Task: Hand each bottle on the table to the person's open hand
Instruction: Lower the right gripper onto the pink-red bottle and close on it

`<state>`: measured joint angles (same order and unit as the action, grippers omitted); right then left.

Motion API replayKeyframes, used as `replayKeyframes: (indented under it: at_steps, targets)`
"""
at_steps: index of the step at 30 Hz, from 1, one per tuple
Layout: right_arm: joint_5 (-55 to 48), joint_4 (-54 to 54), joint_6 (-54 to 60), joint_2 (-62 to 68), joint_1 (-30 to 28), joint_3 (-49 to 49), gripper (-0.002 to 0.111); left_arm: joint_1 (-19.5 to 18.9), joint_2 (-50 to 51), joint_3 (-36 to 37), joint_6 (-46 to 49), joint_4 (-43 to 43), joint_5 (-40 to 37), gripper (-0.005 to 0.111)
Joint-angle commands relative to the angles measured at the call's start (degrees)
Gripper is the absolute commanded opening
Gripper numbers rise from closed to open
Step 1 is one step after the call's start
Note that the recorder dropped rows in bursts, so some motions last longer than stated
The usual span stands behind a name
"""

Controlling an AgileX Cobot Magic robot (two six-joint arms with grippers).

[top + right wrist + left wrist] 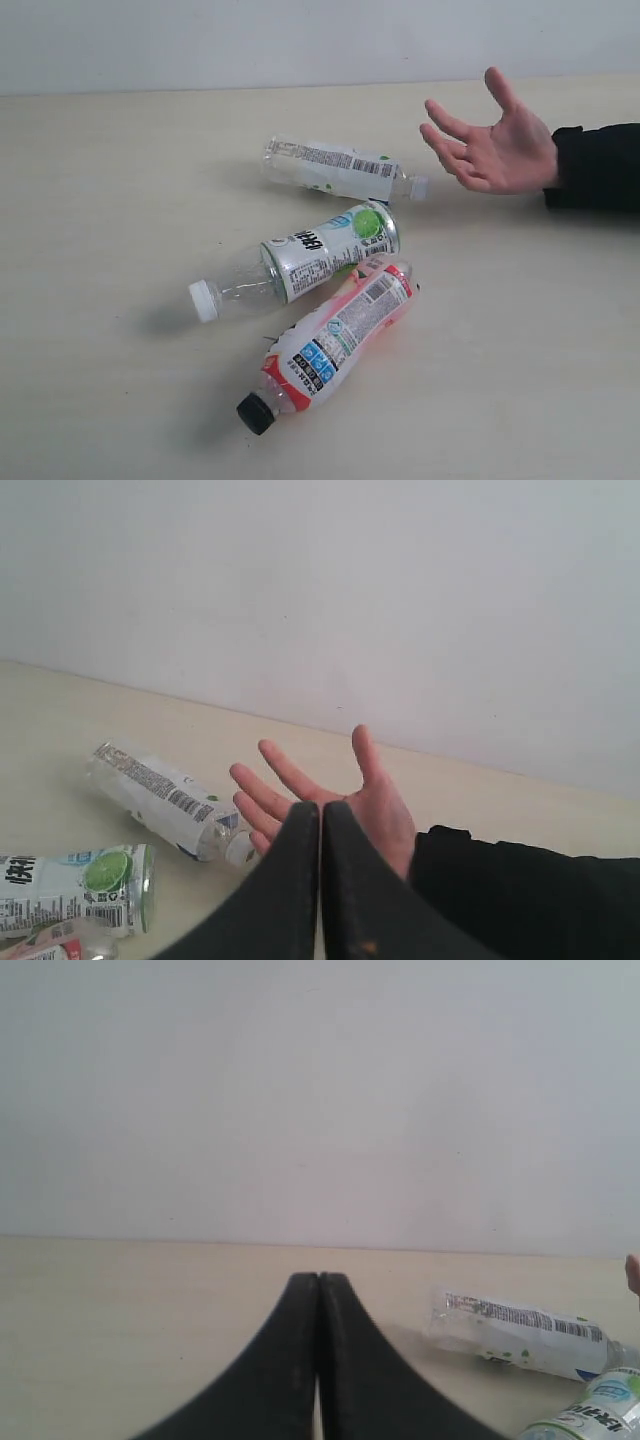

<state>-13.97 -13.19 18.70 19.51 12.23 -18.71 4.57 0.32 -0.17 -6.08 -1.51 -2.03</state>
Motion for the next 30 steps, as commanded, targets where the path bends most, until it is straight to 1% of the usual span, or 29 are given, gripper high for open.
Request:
replayKeyframes:
  at_steps: [1, 3, 5, 8, 10, 13, 14, 16, 19, 21, 25, 28, 30]
  targets:
    - [-1.1, -0.2, 0.9, -0.2, 0.9, -0.2, 0.001, -0.2, -0.3, 0.2, -0.1, -0.2, 0.1, 0.000]
    - [-3.3, -0.2, 5.5, 0.5, 4.3, -0.6, 0.001, -0.2, -0.3, 0.2, -0.1, -0.2, 0.1, 0.000]
    - [-6.1, -0.2, 10.0, 3.3, 9.0, -0.6, 0.001, -0.2, -0.3, 0.2, -0.1, -0.2, 0.1, 0.000]
    - [-11.3, -0.5, 13.3, 12.0, 15.7, -4.4, 0.001, -0.2, -0.3, 0.2, -0.1, -0.2, 0.1, 0.000]
    - [-18.1, 0.6, 13.3, 21.4, 18.2, -9.8, 0.001, -0.2, -0.3, 0.2, -0.1, -0.2, 0.1, 0.000]
    - [-29.3, 2.6, 13.3, 32.9, 20.2, -15.3, 0.001, -0.2, -0.3, 0.2, -0.1, -0.2, 0.1, 0.000]
    - [-31.3, 3.2, 13.2, 36.2, 21.0, -16.7, 0.002, -0.2, -0.3, 0.2, -0.1, -0.2, 0.1, 0.000]
    - [-33.9, 3.3, 13.2, 44.4, 22.8, -19.7, 0.009, -0.2, -0.3, 0.2, -0.1, -0.2, 0.1, 0.000]
    - [-34.6, 3.4, 13.2, 53.2, 26.3, -23.1, 0.019, -0.2, -0.3, 0.2, -0.1, -0.2, 0.1, 0.000]
    - [-33.8, 5.8, 13.2, 58.0, 28.5, -24.5, 0.022, -0.2, -0.3, 0.2, -0.1, -0.2, 0.1, 0.000]
    - [-29.6, 10.7, 13.2, 65.4, 32.4, -26.9, 0.024, -0.2, -0.3, 0.2, -0.1, -0.2, 0.1, 0.000]
    - [-26.3, 12.8, 13.7, 67.5, 34.3, -28.5, 0.024, -0.2, -0.3, 0.2, -0.1, -0.2, 0.1, 0.000]
    - [-26.2, 15.2, 14.1, 68.2, 35.5, -29.5, 0.024, -0.2, -0.3, 0.2, -0.1, -0.2, 0.1, 0.000]
